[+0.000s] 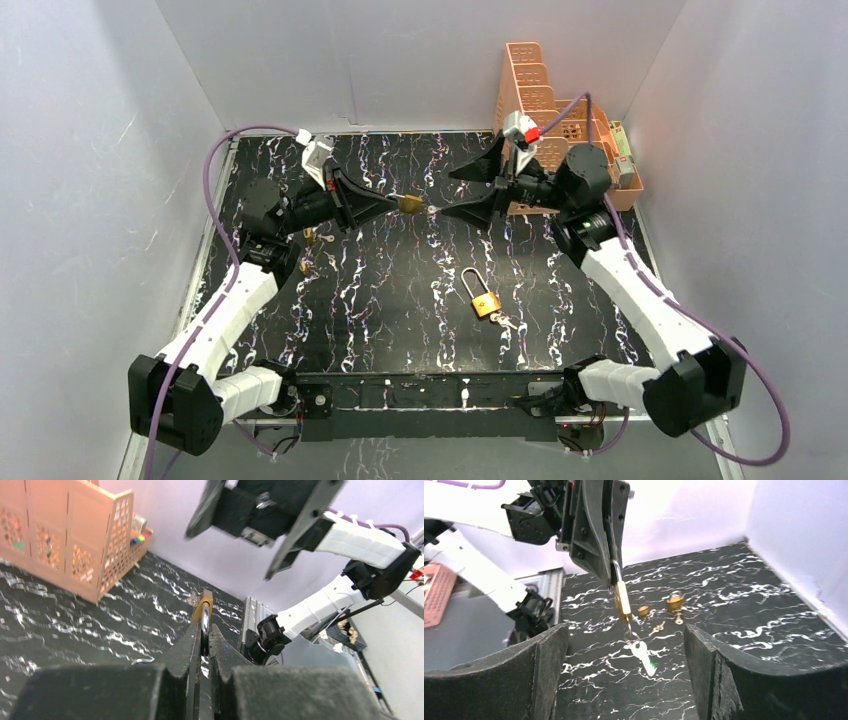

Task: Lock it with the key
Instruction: Lock the lock.

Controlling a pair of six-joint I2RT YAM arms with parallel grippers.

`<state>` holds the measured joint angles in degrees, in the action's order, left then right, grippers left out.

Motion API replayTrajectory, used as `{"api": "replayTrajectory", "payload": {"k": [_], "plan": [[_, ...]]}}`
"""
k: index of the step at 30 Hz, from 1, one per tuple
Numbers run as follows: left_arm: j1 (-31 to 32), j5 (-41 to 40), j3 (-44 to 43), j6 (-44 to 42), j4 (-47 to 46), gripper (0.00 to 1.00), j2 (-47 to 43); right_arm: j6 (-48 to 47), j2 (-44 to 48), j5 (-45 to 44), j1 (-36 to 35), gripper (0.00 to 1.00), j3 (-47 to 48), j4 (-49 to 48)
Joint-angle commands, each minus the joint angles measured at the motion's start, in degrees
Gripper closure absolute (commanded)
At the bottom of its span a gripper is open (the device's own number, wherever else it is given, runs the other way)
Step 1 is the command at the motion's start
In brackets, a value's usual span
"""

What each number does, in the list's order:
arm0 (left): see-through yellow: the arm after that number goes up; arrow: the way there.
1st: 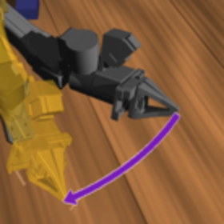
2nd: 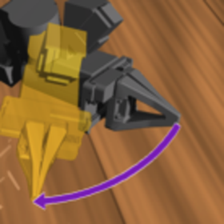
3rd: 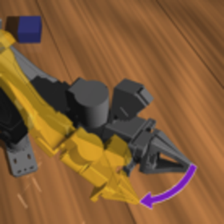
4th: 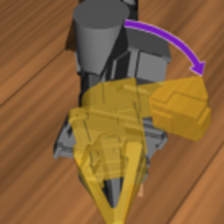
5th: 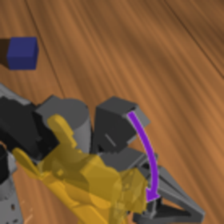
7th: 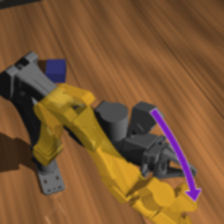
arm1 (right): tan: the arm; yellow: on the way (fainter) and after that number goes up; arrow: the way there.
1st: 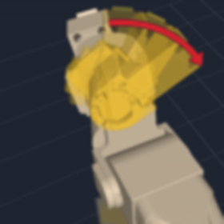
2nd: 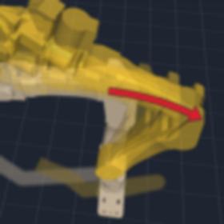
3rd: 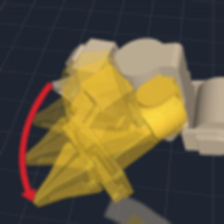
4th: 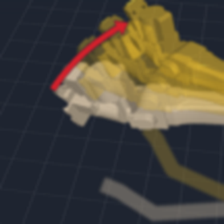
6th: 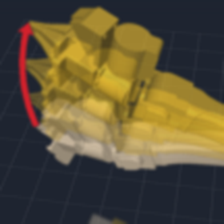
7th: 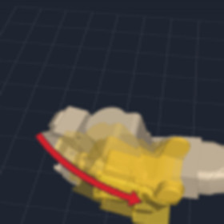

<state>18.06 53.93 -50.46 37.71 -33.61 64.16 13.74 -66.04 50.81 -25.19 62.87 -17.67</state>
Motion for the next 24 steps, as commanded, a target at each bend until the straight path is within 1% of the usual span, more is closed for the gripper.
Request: {"api": "replayTrajectory", "payload": {"k": [1,5,9,16,22,24], "plan": [[-0.1,-0.8,1.0,0.5,-19.2,1.00,-1.7,7.0,-4.2,9.6,0.3,0.11,-0.1,-15.5],[-0.1,-0.4,3.3,4.6,-31.6,1.00,-0.3,10.2,-6.8,10.0,-1.1,0.14,-1.6,-26.6],[-0.1,-0.1,3.5,7.6,-38.1,1.00,1.8,10.1,-9.0,9.8,-3.3,0.19,-0.6,-30.3],[-0.1,-0.5,3.1,7.3,-40.6,1.00,3.4,9.8,-12.5,9.2,-5.6,0.34,2.8,-29.8],[-0.1,-0.6,3.3,7.0,-41.5,1.00,4.3,9.7,-14.5,8.3,-6.5,0.42,4.5,-29.7],[-0.1,-0.5,3.3,6.9,-41.7,1.00,4.6,9.7,-15.0,8.1,-6.7,0.43,5.2,-29.7]]}}
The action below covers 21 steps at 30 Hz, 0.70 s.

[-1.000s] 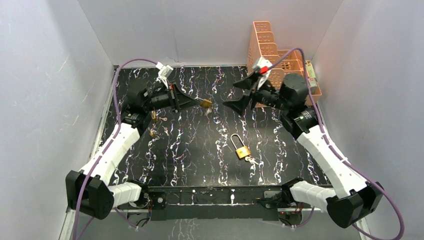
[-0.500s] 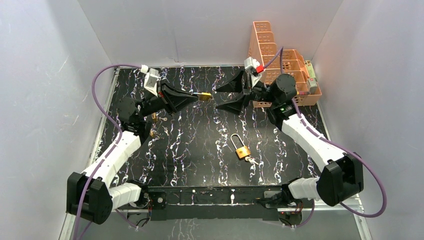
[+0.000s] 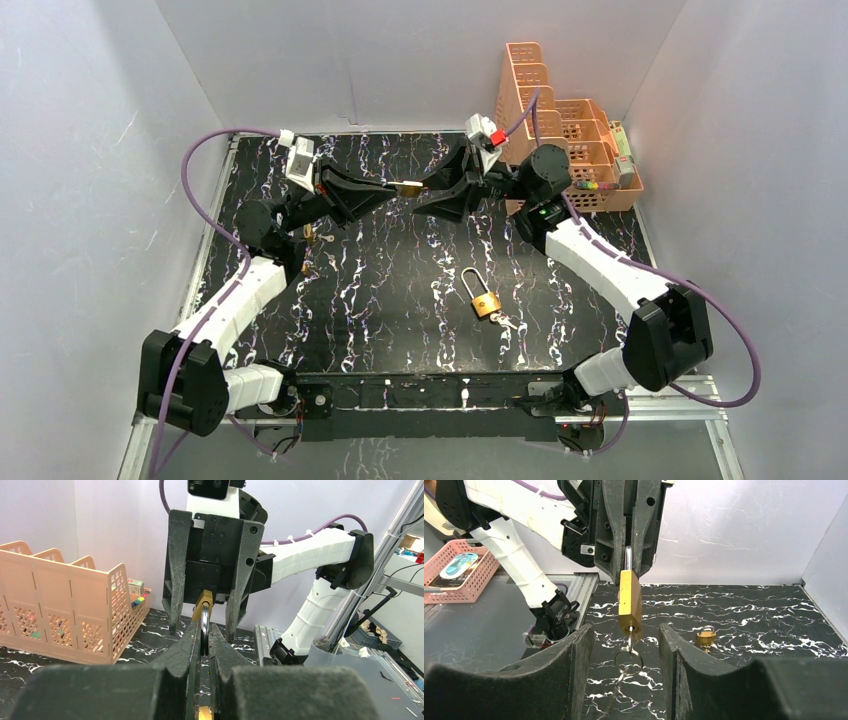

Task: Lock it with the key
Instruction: Lock the lock.

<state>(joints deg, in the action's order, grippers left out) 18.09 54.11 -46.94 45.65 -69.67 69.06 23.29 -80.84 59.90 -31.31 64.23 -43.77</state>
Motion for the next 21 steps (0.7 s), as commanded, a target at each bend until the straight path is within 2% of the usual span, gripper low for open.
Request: {"api": "replayTrajectory", "payload": {"k": [1,3,5,10,12,14,15,18,21], "plan": [[-0.1,-0.6,-0.3,-1.1,-5.7,1.00,-0.1,0.3,-0.5,-1.1,-0.7,0.44,4.1,-3.5],[-0.1,-0.5,-0.3,-1.1,-5.7,1.00,0.1,0.3,-1.0,-1.2,-0.7,0.47,4.7,-3.2],[-0.1,-0.5,-0.3,-1.2,-5.7,1.00,0.2,0.2,-1.5,-1.0,-0.7,0.55,5.4,-2.6],[-0.1,-0.7,0.3,-1.1,-5.8,1.00,0.2,-0.4,-1.8,-0.9,-0.8,1.00,7.3,1.1],[-0.2,-0.6,0.5,-0.3,-5.5,0.98,-0.1,-1.7,-1.6,-0.3,-0.2,1.00,8.7,5.0],[-1.4,1.0,0.5,-0.2,-3.9,0.48,-1.3,-3.0,-1.5,1.6,0.8,1.00,10.5,10.3],[-3.1,2.1,-0.5,-0.8,0.6,0.03,-3.2,-3.9,-1.1,3.9,2.2,1.00,11.3,14.8],[-4.8,5.3,-3.9,-3.2,10.4,0.03,-4.2,-8.1,-0.6,5.7,3.2,1.00,13.7,23.3],[-4.8,8.6,-8.2,-5.0,19.3,0.20,-2.8,-10.8,-1.0,7.6,3.2,1.00,16.9,29.4]]}}
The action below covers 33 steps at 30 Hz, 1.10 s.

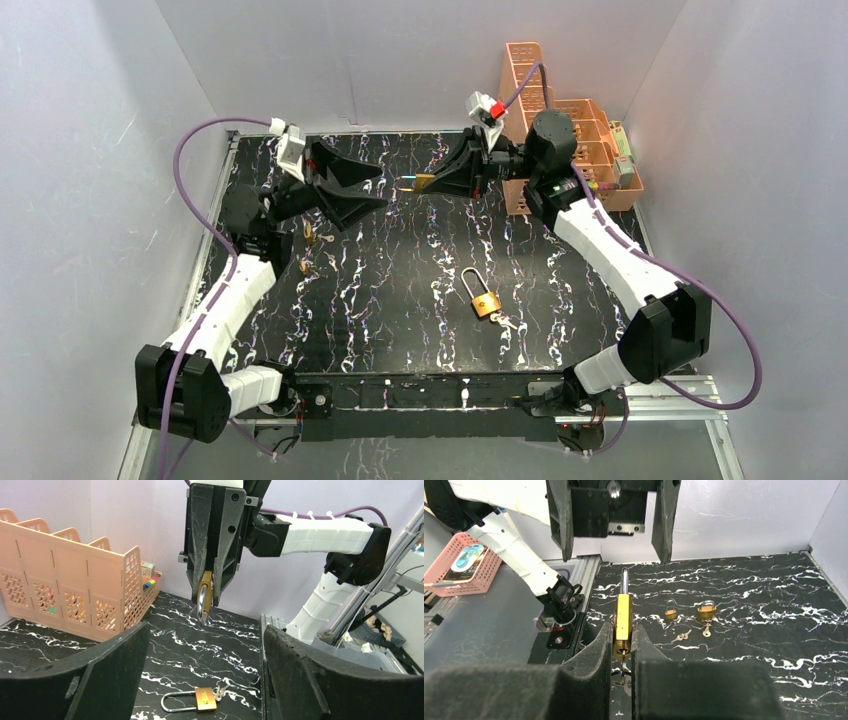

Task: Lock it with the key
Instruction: Lock the lock.

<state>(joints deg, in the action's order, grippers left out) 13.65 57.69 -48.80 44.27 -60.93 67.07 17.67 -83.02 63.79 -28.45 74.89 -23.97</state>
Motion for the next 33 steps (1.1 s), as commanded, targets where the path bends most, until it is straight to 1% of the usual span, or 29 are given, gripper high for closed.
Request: {"api": "replayTrajectory", "payload": {"k": [1,3,13,16,19,24,28,30,31,32,33], "plan": [[-0.4,6.0,-7.5,-3.6,12.5,0.23,-0.1,-5.7,0.9,4.2,0.3,1.00,6.9,11.0],[-0.4,6.8,-8.6,-3.0,14.3,0.27,1.0,-6.0,0.2,5.1,0.2,1.00,7.7,12.2],[-0.4,4.9,-8.6,-3.6,16.2,0.34,1.5,-6.9,-1.8,5.2,-0.4,1.00,9.7,15.0],[-0.3,4.7,-8.9,-4.2,16.6,0.38,1.5,-7.0,-2.3,5.1,-0.6,1.00,10.1,15.3],[0.2,5.6,-9.2,-4.5,16.6,0.42,2.0,-7.1,-2.8,4.9,-0.7,1.00,10.4,15.3],[1.2,7.7,-9.3,-4.7,16.8,0.46,2.8,-7.0,-3.5,4.8,-0.8,1.00,11.3,15.4],[1.5,7.7,-9.2,-5.4,17.2,0.51,2.7,-7.0,-3.9,4.6,-0.9,1.00,11.8,15.5],[1.5,7.5,-9.3,-5.9,17.5,0.58,2.6,-7.0,-4.1,4.6,-1.0,1.00,12.0,15.6],[1.4,7.4,-9.3,-6.2,17.6,0.74,2.6,-7.0,-4.2,4.6,-1.1,1.00,12.0,15.7],[1.4,7.0,-9.2,-6.6,17.7,1.00,2.4,-7.0,-4.3,4.6,-1.2,1.00,12.2,15.8],[1.5,6.3,-8.7,-7.8,18.0,1.00,1.9,-7.1,-4.7,4.7,-1.3,1.00,12.5,16.3]]}}
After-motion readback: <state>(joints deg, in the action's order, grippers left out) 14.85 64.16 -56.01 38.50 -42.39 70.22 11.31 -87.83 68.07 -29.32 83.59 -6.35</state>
